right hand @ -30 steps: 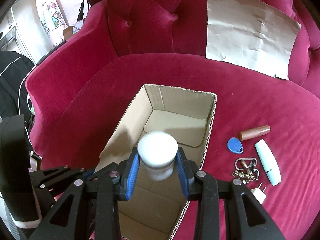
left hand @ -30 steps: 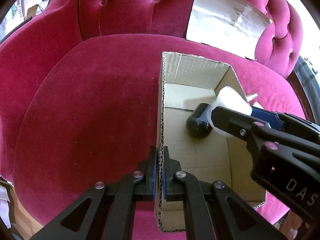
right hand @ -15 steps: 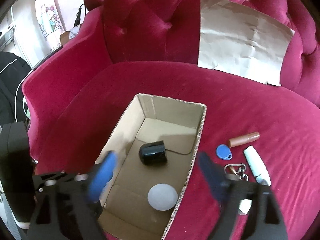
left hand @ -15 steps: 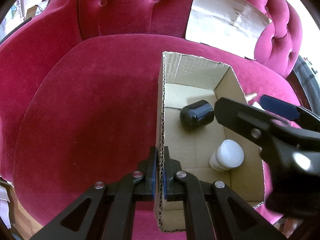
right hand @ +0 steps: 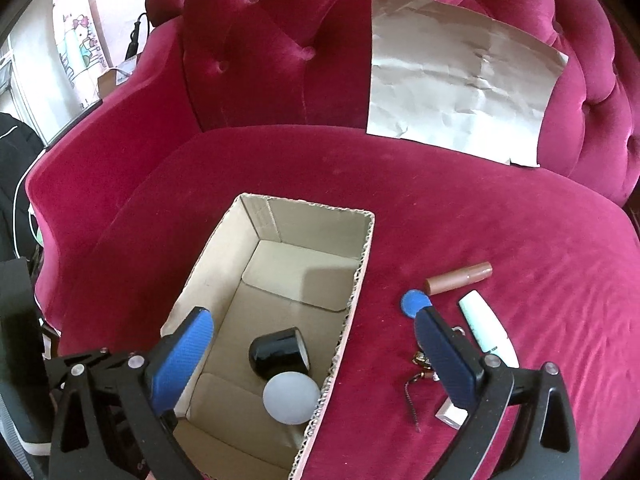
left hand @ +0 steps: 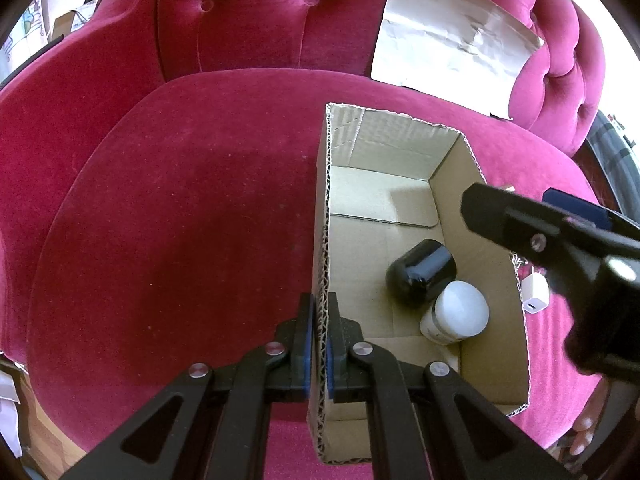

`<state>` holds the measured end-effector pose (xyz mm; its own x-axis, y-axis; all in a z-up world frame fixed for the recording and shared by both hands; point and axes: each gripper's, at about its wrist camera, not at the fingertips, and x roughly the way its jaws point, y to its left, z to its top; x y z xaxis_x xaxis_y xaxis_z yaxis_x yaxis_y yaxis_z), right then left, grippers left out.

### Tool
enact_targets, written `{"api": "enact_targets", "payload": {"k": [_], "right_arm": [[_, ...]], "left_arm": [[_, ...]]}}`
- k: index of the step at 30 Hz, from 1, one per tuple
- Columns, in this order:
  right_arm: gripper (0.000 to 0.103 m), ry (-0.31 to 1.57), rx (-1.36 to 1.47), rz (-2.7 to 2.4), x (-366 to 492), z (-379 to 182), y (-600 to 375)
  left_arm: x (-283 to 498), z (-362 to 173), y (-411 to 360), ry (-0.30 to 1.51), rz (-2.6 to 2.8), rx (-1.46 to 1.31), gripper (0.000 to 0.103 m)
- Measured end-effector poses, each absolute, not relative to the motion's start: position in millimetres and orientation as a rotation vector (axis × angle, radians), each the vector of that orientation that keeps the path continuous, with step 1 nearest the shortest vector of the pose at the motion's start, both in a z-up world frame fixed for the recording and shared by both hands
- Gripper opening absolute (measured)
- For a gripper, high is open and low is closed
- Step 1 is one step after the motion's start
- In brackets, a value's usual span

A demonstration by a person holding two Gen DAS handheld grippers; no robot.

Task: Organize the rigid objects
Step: 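Move the right tool back toward the remaining objects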

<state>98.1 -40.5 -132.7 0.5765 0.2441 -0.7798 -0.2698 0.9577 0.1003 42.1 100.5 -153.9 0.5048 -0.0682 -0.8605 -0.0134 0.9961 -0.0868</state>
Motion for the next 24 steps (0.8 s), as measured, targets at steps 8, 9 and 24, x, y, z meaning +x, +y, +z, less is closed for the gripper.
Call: {"api": "enact_targets", "payload": {"k": [8,9,24], "right_arm": [[0.103,0.896,-0.032,0.275,97.2,-126.0,-59.0],[0.103,0.895,-0.032,0.270,97.3,-125.4,-61.7],[0.103,0.888,-0.016,0.150,106.0,-121.0,-125.6]], "left_arm": [[42.5,-154.2,100.6,1.042,-0.031,-0.087,0.005],[42.5,-154.2,100.7,1.041,-0.031,-0.086,0.005],[43.4,-155.1,102.2,1.041,-0.026,-0.087,0.004]]}}
